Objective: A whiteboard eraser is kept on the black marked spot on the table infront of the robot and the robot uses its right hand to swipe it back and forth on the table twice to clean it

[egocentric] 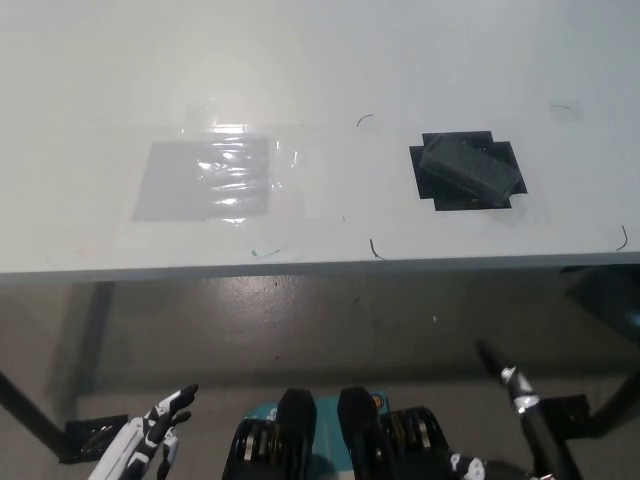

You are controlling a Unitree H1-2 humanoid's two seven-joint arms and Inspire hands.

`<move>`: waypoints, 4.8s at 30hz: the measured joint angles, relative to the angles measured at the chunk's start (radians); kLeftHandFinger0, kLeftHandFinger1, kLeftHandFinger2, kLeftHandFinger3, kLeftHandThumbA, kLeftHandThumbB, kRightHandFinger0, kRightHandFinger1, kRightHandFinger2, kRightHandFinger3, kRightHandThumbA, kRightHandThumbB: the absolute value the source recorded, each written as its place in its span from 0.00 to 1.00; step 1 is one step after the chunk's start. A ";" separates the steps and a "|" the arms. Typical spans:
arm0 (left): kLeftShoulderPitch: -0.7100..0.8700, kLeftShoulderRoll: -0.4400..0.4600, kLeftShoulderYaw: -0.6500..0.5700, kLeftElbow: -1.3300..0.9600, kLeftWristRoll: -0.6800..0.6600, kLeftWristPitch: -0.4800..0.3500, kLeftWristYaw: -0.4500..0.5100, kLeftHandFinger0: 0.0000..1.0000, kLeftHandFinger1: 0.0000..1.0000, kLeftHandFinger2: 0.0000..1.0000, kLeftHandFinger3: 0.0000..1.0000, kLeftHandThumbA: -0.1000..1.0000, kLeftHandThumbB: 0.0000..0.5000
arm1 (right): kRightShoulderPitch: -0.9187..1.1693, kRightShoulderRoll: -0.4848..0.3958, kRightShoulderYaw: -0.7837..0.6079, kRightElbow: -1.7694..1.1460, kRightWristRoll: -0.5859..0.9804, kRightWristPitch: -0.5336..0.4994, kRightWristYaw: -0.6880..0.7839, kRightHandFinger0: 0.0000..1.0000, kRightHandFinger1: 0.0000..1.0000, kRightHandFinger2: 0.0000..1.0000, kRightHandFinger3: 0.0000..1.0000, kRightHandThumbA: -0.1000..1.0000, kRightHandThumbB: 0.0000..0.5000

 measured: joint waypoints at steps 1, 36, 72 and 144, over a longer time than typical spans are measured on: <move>0.001 0.000 0.000 0.000 -0.001 0.000 -0.002 1.00 1.00 1.00 1.00 0.96 0.75 | 0.003 0.000 -0.007 -0.038 -0.007 0.007 0.000 1.00 1.00 1.00 1.00 1.00 0.72; 0.007 0.000 0.000 0.006 -0.003 0.006 -0.006 1.00 1.00 1.00 1.00 0.97 0.85 | -1.201 -0.208 0.082 0.508 -0.263 0.550 0.207 1.00 1.00 1.00 1.00 1.00 1.00; 0.048 0.047 -0.013 -0.048 0.081 -0.022 -0.029 1.00 1.00 1.00 1.00 0.87 0.80 | -1.527 0.026 0.230 1.502 -0.258 0.619 0.327 1.00 1.00 1.00 1.00 1.00 0.34; 0.015 0.075 -0.027 -0.069 0.129 -0.025 -0.033 1.00 1.00 1.00 1.00 0.75 0.84 | -1.376 0.025 0.241 1.521 -0.265 0.566 -0.131 0.67 0.78 0.81 0.89 0.60 0.35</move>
